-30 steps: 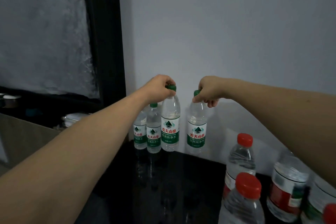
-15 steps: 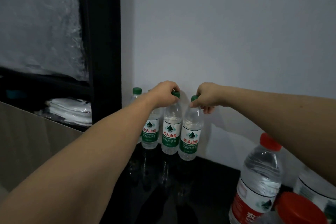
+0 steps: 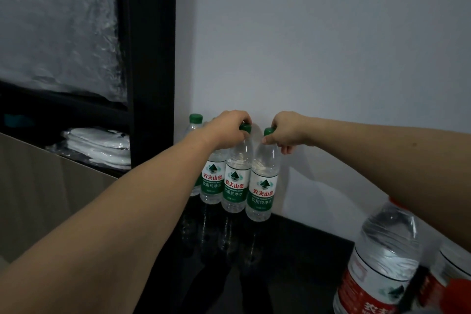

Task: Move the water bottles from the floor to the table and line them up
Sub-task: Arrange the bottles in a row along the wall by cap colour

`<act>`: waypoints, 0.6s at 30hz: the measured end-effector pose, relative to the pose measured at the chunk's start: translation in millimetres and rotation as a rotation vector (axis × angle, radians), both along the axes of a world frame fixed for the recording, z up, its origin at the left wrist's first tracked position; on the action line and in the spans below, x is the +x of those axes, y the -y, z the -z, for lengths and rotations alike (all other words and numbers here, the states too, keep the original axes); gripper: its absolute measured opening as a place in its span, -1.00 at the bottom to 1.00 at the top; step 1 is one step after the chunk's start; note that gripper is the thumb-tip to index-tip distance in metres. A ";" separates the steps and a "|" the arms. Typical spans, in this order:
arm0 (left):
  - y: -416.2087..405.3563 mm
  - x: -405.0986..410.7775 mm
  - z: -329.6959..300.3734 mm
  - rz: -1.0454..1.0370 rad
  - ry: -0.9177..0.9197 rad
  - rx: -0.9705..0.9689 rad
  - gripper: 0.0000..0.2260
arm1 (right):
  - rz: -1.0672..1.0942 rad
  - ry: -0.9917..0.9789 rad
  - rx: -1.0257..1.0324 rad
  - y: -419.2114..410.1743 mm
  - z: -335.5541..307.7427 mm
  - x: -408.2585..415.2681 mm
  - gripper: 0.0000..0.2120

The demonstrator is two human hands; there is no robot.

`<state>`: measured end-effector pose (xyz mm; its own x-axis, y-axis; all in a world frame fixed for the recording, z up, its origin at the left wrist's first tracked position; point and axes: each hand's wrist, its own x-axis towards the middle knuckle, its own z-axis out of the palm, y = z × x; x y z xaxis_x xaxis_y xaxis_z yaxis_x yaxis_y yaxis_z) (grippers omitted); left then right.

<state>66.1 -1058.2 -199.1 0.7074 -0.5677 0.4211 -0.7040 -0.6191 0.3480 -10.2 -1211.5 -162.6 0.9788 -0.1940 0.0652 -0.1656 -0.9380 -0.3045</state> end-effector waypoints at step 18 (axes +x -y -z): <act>-20.5 -85.2 -45.6 -0.095 0.051 -0.152 -0.61 | 0.039 0.119 -0.027 -5.4 -74.9 -127.6 -0.53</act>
